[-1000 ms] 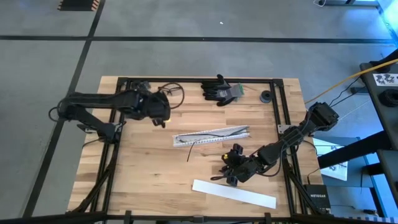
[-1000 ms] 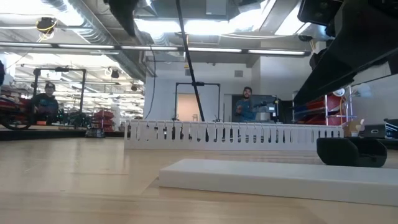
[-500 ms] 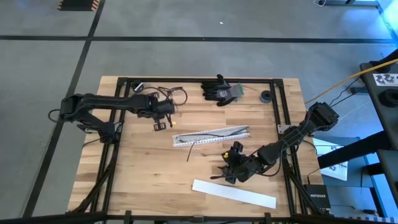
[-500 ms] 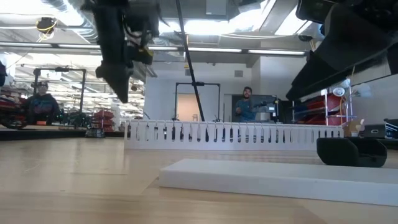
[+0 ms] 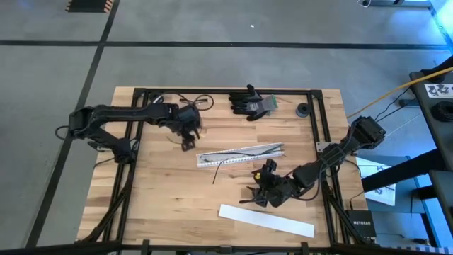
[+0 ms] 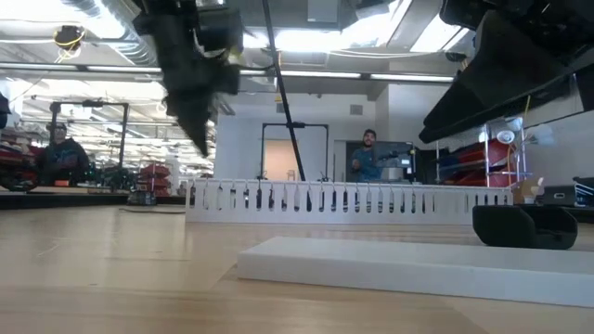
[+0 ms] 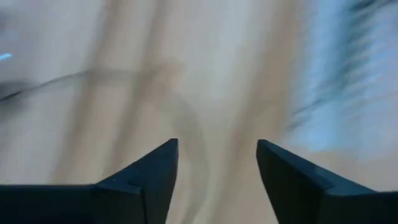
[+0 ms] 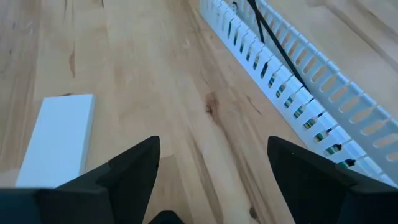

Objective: Ziptie cables
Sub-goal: Close the white cable duct lid

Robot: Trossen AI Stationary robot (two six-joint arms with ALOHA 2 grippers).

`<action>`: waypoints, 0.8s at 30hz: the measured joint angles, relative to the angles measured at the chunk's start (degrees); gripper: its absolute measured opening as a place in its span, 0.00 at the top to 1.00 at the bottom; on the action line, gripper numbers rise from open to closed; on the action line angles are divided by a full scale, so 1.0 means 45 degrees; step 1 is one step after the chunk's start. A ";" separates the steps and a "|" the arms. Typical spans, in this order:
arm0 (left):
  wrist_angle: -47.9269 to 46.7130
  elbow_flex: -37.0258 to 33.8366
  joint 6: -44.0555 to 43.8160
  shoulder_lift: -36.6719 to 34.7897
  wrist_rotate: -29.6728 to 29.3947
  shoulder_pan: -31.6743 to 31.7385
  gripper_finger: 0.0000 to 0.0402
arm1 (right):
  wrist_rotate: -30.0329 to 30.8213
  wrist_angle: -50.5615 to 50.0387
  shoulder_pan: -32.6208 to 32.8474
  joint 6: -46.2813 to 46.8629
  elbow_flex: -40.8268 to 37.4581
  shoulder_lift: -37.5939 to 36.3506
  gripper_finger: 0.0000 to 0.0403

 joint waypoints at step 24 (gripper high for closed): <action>0.7431 -0.1516 -0.0436 0.2069 0.0611 -0.3605 0.45 | -0.0422 -0.0003 -0.0175 0.0417 0.0005 -0.0005 0.29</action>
